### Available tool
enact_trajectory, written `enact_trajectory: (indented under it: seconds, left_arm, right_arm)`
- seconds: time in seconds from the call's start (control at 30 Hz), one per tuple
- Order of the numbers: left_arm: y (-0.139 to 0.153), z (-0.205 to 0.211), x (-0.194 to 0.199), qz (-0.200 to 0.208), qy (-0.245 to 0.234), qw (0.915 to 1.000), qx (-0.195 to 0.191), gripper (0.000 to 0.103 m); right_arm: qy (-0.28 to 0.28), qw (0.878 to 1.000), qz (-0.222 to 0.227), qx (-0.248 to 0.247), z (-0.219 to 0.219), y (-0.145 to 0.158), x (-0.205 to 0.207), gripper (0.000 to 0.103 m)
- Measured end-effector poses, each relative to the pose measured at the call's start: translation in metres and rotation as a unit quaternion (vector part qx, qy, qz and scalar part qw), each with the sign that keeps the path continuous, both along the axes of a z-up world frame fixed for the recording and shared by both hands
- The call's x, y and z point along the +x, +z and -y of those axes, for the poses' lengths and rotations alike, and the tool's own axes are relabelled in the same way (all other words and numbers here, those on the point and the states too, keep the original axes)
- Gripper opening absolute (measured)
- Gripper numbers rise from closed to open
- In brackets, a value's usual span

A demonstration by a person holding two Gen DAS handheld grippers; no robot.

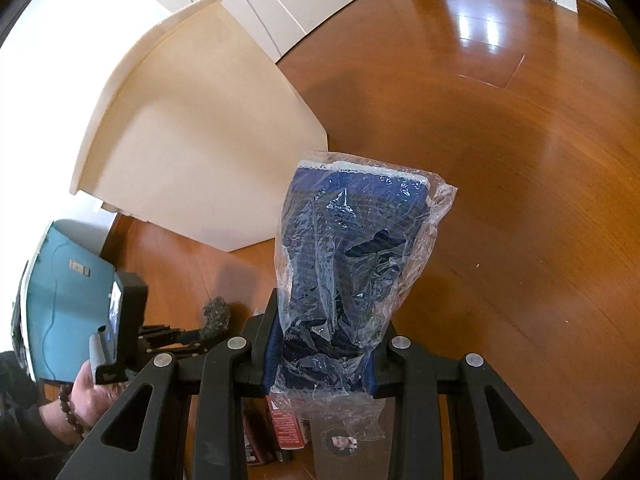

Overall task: Collect trash
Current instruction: 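Carry the steel wool over the wastebasket and open the left tool to drop it, then drop the blue bagged item into the wastebasket with the right tool while the left returns to the pile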

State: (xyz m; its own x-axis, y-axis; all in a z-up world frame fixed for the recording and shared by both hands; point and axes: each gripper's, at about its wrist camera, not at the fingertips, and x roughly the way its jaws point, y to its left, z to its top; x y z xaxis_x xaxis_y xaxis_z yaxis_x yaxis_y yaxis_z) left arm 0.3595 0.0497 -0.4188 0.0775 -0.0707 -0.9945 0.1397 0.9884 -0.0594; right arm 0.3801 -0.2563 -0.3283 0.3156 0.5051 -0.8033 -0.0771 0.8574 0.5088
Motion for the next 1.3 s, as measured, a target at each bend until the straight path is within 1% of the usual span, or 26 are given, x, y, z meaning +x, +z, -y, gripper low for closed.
enact_trajectory:
  seconds: [0.03, 0.1, 0.2, 0.27, 0.3, 0.33, 0.37, 0.4, 0.43, 0.47, 0.53, 0.6, 0.63, 0.7, 0.77, 0.83, 0.87, 0.9, 0.97, 1.03, 1.1, 1.13, 1.17, 1.3]
  left_arm:
    - [0.008, 0.001, -0.004, 0.01, 0.006, 0.9999, -0.001, 0.02]
    - [0.027, -0.003, -0.018, 0.033, 0.025, 0.9991, -0.009, 0.02]
    - [0.075, 0.005, -0.029, 0.082, 0.047, 0.9951, -0.03, 0.02]
    - [0.118, 0.023, -0.028, 0.124, 0.043, 0.9895, -0.06, 0.02]
    - [0.142, 0.033, -0.027, 0.146, 0.036, 0.9853, -0.08, 0.02]
    - [0.172, 0.042, -0.024, 0.172, 0.025, 0.9784, -0.112, 0.02]
    - [0.2, 0.051, -0.021, 0.198, 0.013, 0.9708, -0.135, 0.02]
    - [0.217, 0.058, -0.019, 0.214, 0.005, 0.9663, -0.143, 0.02]
    - [0.243, 0.064, -0.013, 0.24, -0.005, 0.9585, -0.154, 0.02]
    - [0.26, 0.065, -0.007, 0.257, -0.007, 0.9531, -0.16, 0.02]
    - [0.297, 0.057, 0.011, 0.293, 0.005, 0.9396, -0.177, 0.02]
    - [0.316, 0.044, 0.025, 0.315, 0.017, 0.9332, -0.172, 0.02]
    - [0.322, 0.037, 0.039, 0.324, 0.025, 0.9322, -0.159, 0.02]
    - [0.32, 0.025, 0.068, 0.334, 0.04, 0.9337, -0.122, 0.02]
    - [0.317, 0.017, 0.084, 0.338, 0.049, 0.9354, -0.091, 0.021]
    - [0.305, 0.014, 0.1, 0.332, 0.066, 0.9391, -0.06, 0.021]
    - [0.304, 0.011, 0.097, 0.327, 0.074, 0.9404, -0.054, 0.026]
    - [0.296, 0.009, 0.104, 0.321, 0.08, 0.9425, -0.047, 0.028]
    - [0.281, 0.009, 0.11, 0.311, 0.088, 0.9461, -0.023, 0.039]
    - [0.273, 0.009, 0.11, 0.297, 0.092, 0.9503, -0.015, 0.042]
    - [0.266, 0.016, 0.105, 0.292, 0.093, 0.952, -0.008, 0.057]
    - [0.263, 0.024, 0.113, 0.293, 0.092, 0.9516, -0.01, 0.077]
    - [0.266, 0.019, 0.109, 0.298, 0.093, 0.9498, -0.015, 0.088]
    - [0.273, 0.015, 0.098, 0.318, 0.096, 0.943, -0.018, 0.088]
  right_arm:
    - [-0.003, 1.0, 0.001, 0.001, -0.002, 0.0, -0.003, 0.033]
    - [-0.006, 1.0, 0.004, 0.003, 0.008, 0.008, -0.009, 0.033]
    - [-0.008, 1.0, 0.01, 0.005, 0.026, 0.015, -0.016, 0.033]
    - [-0.012, 1.0, 0.01, 0.008, 0.028, 0.012, -0.022, 0.033]
    - [-0.017, 1.0, 0.01, 0.011, 0.03, 0.013, -0.024, 0.033]
    - [-0.02, 1.0, 0.01, 0.012, 0.029, 0.009, -0.028, 0.033]
    - [-0.022, 1.0, 0.011, 0.014, 0.032, 0.011, -0.028, 0.033]
    - [-0.026, 0.999, 0.012, 0.016, 0.034, 0.013, -0.029, 0.033]
    - [-0.03, 0.999, 0.013, 0.019, 0.039, 0.018, -0.03, 0.033]
    - [-0.033, 0.999, 0.015, 0.02, 0.041, 0.02, -0.031, 0.033]
    - [-0.034, 0.999, 0.02, 0.017, 0.045, 0.024, -0.033, 0.033]
    - [-0.033, 0.999, 0.023, 0.006, 0.047, 0.025, -0.035, 0.033]
    - [-0.03, 0.999, 0.022, -0.01, 0.045, 0.025, -0.036, 0.033]
    - [-0.027, 0.998, 0.014, -0.054, 0.043, 0.022, -0.038, 0.033]
    - [-0.027, 0.996, 0.003, -0.08, 0.042, 0.018, -0.039, 0.033]
    - [-0.029, 0.995, -0.005, -0.095, 0.042, 0.014, -0.04, 0.033]
    - [-0.031, 0.994, -0.009, -0.101, 0.042, 0.012, -0.041, 0.033]
    - [-0.03, 0.994, -0.011, -0.105, 0.042, 0.011, -0.042, 0.033]
    - [-0.027, 0.993, -0.017, -0.113, 0.04, 0.008, -0.044, 0.033]
    - [-0.024, 0.993, -0.02, -0.116, 0.038, 0.006, -0.046, 0.033]
    - [-0.023, 0.992, -0.021, -0.12, 0.037, 0.005, -0.044, 0.033]
    - [-0.022, 0.992, -0.022, -0.122, 0.036, 0.006, -0.043, 0.033]
    - [-0.022, 0.992, -0.021, -0.123, 0.035, 0.007, -0.043, 0.033]
    - [-0.016, 0.991, -0.012, -0.132, 0.031, 0.007, -0.041, 0.033]
